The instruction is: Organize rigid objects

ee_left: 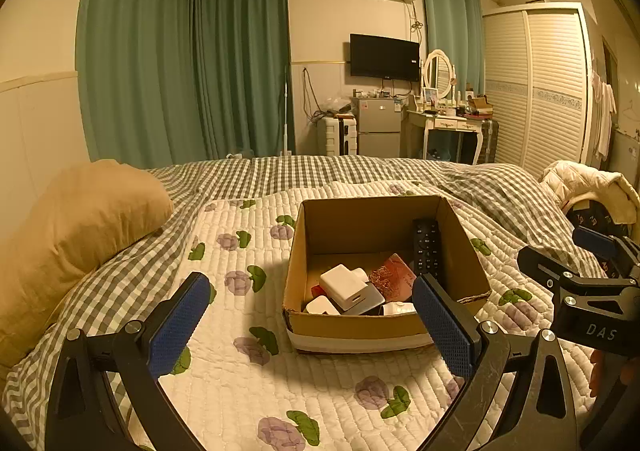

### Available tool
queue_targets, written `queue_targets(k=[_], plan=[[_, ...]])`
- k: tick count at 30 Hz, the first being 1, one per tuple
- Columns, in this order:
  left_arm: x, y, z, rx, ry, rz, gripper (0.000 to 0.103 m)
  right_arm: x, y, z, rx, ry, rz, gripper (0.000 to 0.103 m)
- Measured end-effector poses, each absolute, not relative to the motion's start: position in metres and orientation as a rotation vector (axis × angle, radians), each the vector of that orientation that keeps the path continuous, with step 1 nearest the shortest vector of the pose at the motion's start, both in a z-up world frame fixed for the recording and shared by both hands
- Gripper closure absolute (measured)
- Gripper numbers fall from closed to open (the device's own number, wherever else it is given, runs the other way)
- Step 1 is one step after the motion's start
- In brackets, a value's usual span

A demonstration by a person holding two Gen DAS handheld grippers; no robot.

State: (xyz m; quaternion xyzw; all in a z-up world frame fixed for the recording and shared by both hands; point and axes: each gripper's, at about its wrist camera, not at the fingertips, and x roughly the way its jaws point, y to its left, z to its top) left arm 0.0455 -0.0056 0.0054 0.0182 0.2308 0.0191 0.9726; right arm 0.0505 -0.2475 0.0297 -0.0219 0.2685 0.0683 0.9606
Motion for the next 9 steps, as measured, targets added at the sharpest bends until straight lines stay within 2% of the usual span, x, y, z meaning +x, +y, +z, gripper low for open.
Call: queue_targets(k=[9], plan=[[0.0462, -0.0061, 0.0054, 0.038, 0.467, 0.034, 0.000, 0.0513, -0.2478, 0.0298, -0.039, 0.544, 0.140, 0.000]])
